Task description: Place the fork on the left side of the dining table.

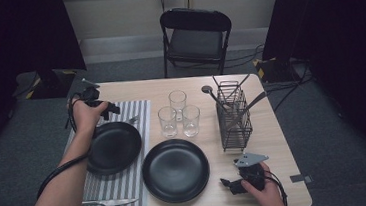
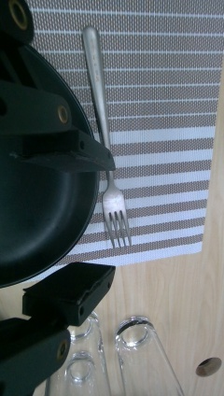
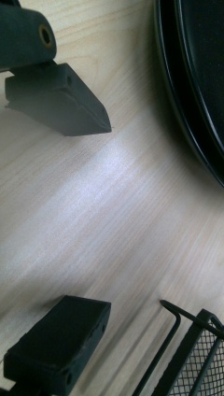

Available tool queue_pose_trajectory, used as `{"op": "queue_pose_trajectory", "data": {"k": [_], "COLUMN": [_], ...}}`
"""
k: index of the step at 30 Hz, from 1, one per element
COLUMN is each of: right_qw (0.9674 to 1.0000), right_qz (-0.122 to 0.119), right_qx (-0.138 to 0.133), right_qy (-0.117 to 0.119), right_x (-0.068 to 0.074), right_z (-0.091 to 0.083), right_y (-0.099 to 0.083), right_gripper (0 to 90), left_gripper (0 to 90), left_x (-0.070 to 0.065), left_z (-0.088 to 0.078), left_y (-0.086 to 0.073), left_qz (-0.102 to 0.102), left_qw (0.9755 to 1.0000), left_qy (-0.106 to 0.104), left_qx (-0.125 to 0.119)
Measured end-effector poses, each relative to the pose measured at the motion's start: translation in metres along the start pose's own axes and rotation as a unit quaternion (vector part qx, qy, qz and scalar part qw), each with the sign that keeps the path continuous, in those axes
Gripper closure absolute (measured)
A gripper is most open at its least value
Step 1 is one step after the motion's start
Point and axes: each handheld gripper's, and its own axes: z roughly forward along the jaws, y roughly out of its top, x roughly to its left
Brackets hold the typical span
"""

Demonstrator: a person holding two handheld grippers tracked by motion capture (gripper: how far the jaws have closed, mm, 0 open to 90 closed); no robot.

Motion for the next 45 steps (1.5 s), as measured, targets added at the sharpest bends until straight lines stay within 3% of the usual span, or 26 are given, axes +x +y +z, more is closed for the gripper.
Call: {"op": "queue_pose_trajectory", "data": {"k": [3,7,15,20,31,37,38,40,45], "right_qw": [1.0000,1.0000,1.0000,1.0000,1.0000,1.0000,1.0000,1.0000,1.0000], "right_qz": [0.000,0.000,0.000,0.000,0.000,0.000,0.000,0.000,0.000], "right_qx": [0.000,0.000,0.000,0.000,0.000,0.000,0.000,0.000,0.000], "right_qy": [0.000,0.000,0.000,0.000,0.000,0.000,0.000,0.000,0.000], "right_x": [0.000,0.000,0.000,0.000,0.000,0.000,0.000,0.000,0.000], "right_z": [0.000,0.000,0.000,0.000,0.000,0.000,0.000,0.000,0.000], "right_y": [0.000,0.000,0.000,0.000,0.000,0.000,0.000,0.000,0.000], "right_gripper": [11.5,11.4,11.4,11.4,11.4,11.4,11.4,11.4,11.4], "left_gripper": [42.6,42.1,43.8,46.6,53.4,57.0,57.2,59.1,61.4], "left_x": [-0.005,-0.011,-0.020,-0.023,-0.026,-0.028,-0.028,-0.028,-0.030], "left_z": [0.006,0.015,0.029,0.040,0.056,0.066,0.068,0.072,0.078], "left_y": [-0.001,-0.002,-0.002,-0.004,-0.007,-0.007,-0.008,-0.008,-0.008], "left_qz": [0.005,0.011,0.021,0.011,0.020,0.013,0.007,0.016,0.014], "left_qw": [1.0000,0.9998,0.9996,0.9996,0.9993,0.9996,0.9995,0.9993,0.9996], "left_qy": [-0.001,-0.017,-0.019,-0.026,-0.030,-0.023,-0.030,-0.027,-0.023], "left_qx": [0.001,-0.004,0.004,-0.001,0.008,0.010,0.012,0.017,0.014]}}
